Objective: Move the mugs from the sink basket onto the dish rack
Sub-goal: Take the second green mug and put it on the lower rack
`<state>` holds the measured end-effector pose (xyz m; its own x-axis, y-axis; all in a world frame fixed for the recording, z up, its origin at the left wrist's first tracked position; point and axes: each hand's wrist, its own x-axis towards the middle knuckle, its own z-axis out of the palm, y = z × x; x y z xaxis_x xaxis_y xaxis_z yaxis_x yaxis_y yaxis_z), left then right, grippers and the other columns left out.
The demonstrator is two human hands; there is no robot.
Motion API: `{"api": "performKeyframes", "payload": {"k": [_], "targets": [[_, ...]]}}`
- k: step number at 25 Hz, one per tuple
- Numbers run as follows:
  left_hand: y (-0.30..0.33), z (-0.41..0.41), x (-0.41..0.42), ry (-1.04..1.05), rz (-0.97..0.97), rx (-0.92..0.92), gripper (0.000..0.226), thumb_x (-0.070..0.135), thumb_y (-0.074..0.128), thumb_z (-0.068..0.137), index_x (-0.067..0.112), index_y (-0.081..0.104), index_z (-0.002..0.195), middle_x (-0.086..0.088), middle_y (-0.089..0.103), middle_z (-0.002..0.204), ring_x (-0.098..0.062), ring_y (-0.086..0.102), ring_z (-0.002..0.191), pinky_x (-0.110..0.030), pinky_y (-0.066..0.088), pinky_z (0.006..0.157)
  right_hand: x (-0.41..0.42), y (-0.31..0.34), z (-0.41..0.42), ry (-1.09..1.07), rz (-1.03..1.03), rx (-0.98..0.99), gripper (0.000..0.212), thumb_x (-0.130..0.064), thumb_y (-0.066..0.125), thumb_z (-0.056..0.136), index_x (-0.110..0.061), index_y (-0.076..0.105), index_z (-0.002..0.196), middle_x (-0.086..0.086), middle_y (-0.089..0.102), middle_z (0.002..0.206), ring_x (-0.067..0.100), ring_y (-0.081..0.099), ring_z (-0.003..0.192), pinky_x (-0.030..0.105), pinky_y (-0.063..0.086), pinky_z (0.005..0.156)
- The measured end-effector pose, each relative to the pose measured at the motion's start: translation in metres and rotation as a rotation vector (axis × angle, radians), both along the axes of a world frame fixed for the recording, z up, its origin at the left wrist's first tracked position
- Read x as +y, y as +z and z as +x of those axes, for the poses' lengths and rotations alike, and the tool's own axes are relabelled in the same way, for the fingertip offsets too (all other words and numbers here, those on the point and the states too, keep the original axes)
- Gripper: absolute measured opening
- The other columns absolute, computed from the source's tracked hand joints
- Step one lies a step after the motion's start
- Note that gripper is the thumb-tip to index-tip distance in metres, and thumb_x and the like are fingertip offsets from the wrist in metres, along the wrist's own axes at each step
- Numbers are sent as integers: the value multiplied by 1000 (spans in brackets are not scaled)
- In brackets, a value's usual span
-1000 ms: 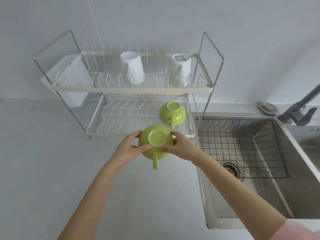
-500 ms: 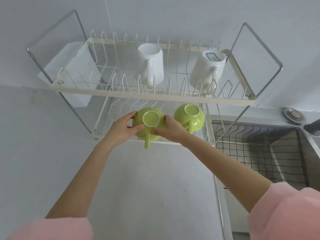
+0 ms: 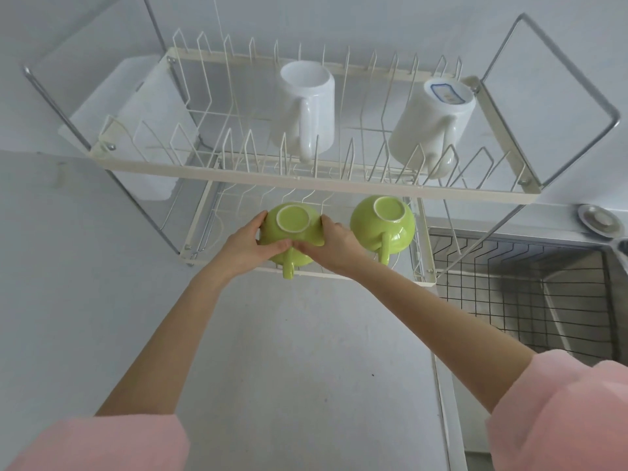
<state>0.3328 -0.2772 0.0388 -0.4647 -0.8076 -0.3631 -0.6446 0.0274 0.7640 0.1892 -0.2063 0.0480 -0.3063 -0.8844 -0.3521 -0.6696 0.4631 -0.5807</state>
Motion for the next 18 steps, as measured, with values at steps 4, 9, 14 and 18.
{"api": "performKeyframes", "payload": {"k": [4, 9, 14, 18], "targets": [[-2, 0, 1, -6, -23, -24, 79, 34, 66, 79, 19, 23, 143, -7, 36, 148, -29, 41, 129, -38, 34, 107, 3, -3, 1, 28, -51, 64, 64, -46, 57, 84, -1, 42, 127, 17, 42, 133, 33, 35, 124, 37, 33, 103], [-5, -4, 7, 1, -115, -7, 74, 30, 63, 81, 16, 24, 142, -11, 31, 148, -31, 37, 131, -48, 30, 112, 5, -5, -1, 30, -158, -15, 76, -38, 59, 85, -9, 22, 145, 11, 35, 147, 28, 32, 135, 35, 29, 110], [-4, -18, -5, 15, -125, -25, 72, 30, 61, 83, 13, 23, 142, -14, 33, 147, -32, 36, 133, -48, 26, 114, -9, -5, -8, -7, -182, -71, 74, -36, 58, 87, -9, 22, 145, 8, 31, 151, 25, 32, 137, 30, 29, 109], [-1, -25, -16, 21, -126, -11, 67, 29, 62, 82, 15, 30, 139, -12, 39, 144, -31, 40, 130, -48, 27, 112, -19, -7, -13, -22, -197, -88, 69, -35, 57, 88, -8, 26, 143, 8, 37, 147, 25, 37, 133, 25, 31, 103]]}}
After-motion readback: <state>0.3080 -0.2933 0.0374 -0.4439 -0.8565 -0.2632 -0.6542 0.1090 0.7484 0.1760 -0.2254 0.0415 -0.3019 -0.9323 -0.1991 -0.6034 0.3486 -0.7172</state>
